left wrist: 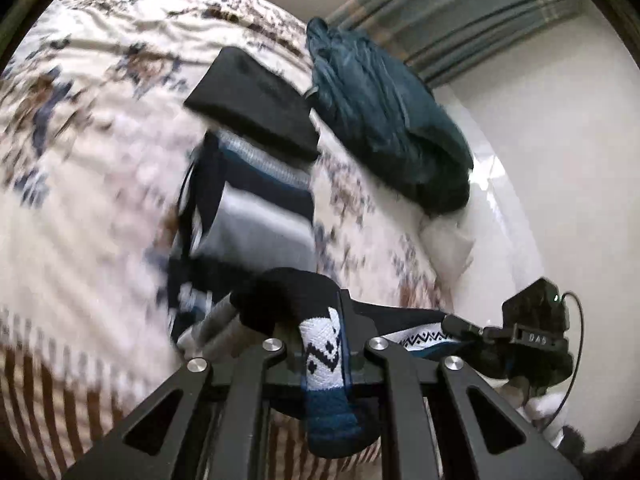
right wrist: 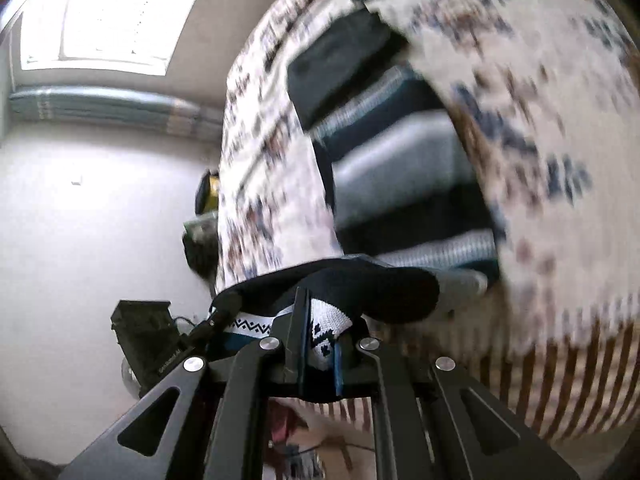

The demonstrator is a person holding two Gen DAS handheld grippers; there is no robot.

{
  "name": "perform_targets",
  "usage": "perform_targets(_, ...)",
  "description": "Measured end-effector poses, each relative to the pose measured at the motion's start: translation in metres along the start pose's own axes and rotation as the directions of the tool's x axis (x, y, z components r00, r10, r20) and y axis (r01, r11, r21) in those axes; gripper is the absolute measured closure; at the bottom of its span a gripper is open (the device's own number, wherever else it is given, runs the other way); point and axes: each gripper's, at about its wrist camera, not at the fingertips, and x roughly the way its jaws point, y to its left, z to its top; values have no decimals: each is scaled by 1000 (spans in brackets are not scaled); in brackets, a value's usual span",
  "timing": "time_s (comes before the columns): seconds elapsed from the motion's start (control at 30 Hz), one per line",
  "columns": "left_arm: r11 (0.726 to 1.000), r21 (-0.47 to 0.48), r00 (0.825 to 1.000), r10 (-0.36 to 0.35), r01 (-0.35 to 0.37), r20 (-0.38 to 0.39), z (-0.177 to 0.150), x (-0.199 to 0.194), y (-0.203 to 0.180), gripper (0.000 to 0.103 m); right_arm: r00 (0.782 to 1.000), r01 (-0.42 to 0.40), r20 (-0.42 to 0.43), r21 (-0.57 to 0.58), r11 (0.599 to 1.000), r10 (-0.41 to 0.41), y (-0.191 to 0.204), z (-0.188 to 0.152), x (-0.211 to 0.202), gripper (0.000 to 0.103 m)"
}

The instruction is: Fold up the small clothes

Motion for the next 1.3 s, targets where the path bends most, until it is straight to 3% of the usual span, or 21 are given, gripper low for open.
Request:
perform_targets(0.1, 999, -27, 999, -35, 36, 16, 38, 21, 4, 94, 999, -3, 44, -22, 1000, 4, 11, 48, 4, 93)
perform_targets(0.37, 994, -111, 999, 16, -12, 35, 126, 99, 47, 94, 997, -6, 79, 39, 999, 3, -5, 167, 69, 93)
perform_targets(0.5, 974, -228, 1000, 18, -14, 13, 162, 152, 95, 92, 995, 34, 93, 70, 997, -40, -24, 227, 118, 92)
perform_targets(0.57, 956, -294, 1000, 18, -22, -15, 173, 174, 118, 83, 995, 49, 77, 84, 995, -56, -35, 255, 148, 90)
perform_targets(0.63, 923, -384, 999, 1, -18, -45, 182, 194, 144, 72, 996, 59, 58, 81, 995, -63, -42, 277, 173, 87)
perform_targets(0.67, 908, -419, 999, -27, 8, -39, 184, 199, 152, 62, 996, 67, 48, 86, 994, -72, -44, 287, 184, 71)
perform_targets(0.7, 888, -456, 998, -65, 48, -21, 186, 202, 160, 53, 997, 59, 53, 86, 995, -64, -45, 296, 189, 42)
perform_targets(0.77, 830, -536, 988, -147, 154, 55, 185, 202, 176, 48, 993, 62, 96, 71, 996, -68, -44, 304, 188, 16)
perform_targets(0.83, 743, -621, 967, -223, 249, 121, 181, 199, 189, 44, 988, 82, 125, 47, 996, -87, -42, 310, 183, 16)
perform_targets(0.87, 728, -629, 961, -241, 273, 138, 181, 196, 191, 44, 989, 97, 113, 38, 995, -100, -42, 312, 183, 16)
perform_targets(0.9, 735, -620, 960, -242, 276, 141, 183, 191, 189, 43, 988, 112, 106, 28, 993, -115, -42, 311, 182, 16)
perform_targets(0.97, 836, -526, 988, -138, 153, 69, 190, 179, 175, 42, 979, 186, 89, -13, 982, -184, -42, 307, 179, 16)
perform_targets(1.0, 904, -425, 999, -53, 52, 11, 193, 175, 161, 42, 975, 214, 71, -34, 976, -212, -43, 304, 180, 16)
perform_targets(1.07, 959, -251, 990, 111, -130, -89, 198, 182, 143, 42, 966, 258, 17, -68, 964, -257, -47, 296, 187, 16)
perform_targets(1.1, 966, -175, 978, 174, -192, -112, 198, 186, 136, 42, 963, 270, -2, -73, 960, -271, -51, 292, 191, 16)
perform_targets(1.17, 952, -32, 941, 296, -305, -162, 195, 202, 127, 42, 953, 298, -37, -67, 952, -301, -61, 286, 201, 18)
perform_targets(1.23, 937, 31, 919, 346, -347, -187, 192, 217, 128, 42, 952, 299, -58, -55, 953, -302, -71, 281, 212, 31)
perform_targets(1.27, 936, 35, 916, 350, -350, -197, 191, 223, 130, 43, 948, 304, -81, -51, 951, -307, -77, 279, 221, 48)
perform_targets(1.3, 943, 27, 921, 331, -333, -206, 190, 228, 130, 44, 942, 314, -107, -46, 948, -317, -81, 276, 228, 78)
